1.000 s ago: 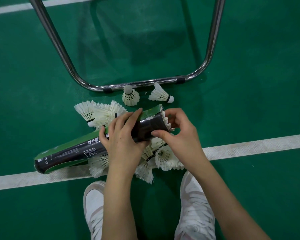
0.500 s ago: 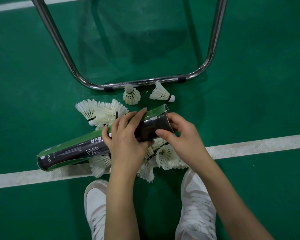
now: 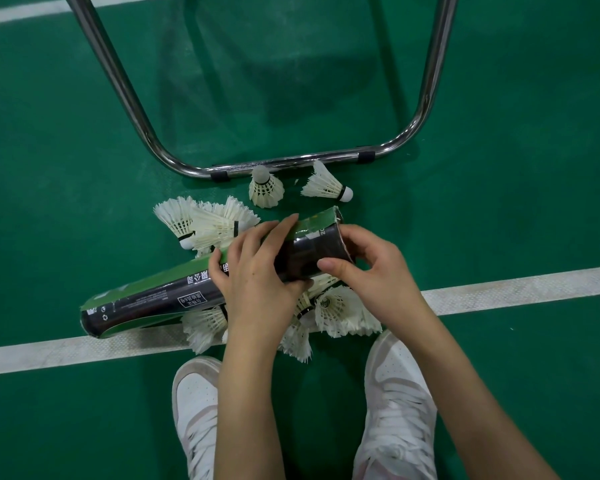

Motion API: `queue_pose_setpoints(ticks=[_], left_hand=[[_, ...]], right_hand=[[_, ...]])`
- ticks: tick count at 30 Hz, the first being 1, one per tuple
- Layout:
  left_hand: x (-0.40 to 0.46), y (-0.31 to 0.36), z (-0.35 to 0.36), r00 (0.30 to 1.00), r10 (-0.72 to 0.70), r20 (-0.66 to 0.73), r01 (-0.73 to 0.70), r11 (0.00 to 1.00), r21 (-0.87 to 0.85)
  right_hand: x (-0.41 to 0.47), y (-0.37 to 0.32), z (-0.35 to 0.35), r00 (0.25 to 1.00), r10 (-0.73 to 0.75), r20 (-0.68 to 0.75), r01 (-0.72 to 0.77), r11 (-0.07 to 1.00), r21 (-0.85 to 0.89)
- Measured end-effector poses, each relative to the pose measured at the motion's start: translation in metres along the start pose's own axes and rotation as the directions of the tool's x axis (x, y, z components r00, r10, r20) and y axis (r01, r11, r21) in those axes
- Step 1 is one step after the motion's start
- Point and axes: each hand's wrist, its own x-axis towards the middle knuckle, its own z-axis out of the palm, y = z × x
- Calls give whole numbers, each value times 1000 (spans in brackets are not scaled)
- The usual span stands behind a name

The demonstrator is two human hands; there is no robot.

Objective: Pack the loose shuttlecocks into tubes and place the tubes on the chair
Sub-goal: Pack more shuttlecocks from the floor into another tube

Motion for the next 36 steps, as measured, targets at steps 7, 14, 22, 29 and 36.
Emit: queue_pose_setpoints(ticks=[7, 14, 22, 29, 36], left_hand=[[-1, 1, -1, 1000, 1, 3, -1, 1000, -12], [-1, 1, -1, 1000, -1, 14, 1, 1000, -3], [2, 1, -3, 1000, -22, 13, 22, 1000, 15], [6, -6, -8, 999, -52, -10, 52, 999, 2], [3, -7, -7, 998, -57, 8, 56, 998, 16]], right_hand=[[1, 1, 1, 998, -1, 64, -3, 998, 65], [2, -1, -1, 986, 16, 167, -30, 996, 82], [6, -5, -9, 995, -43, 86, 40, 998, 43], [45, 18, -29, 993, -77, -85, 74, 996, -46], [116, 51, -19, 991, -131, -18, 113, 909, -401]])
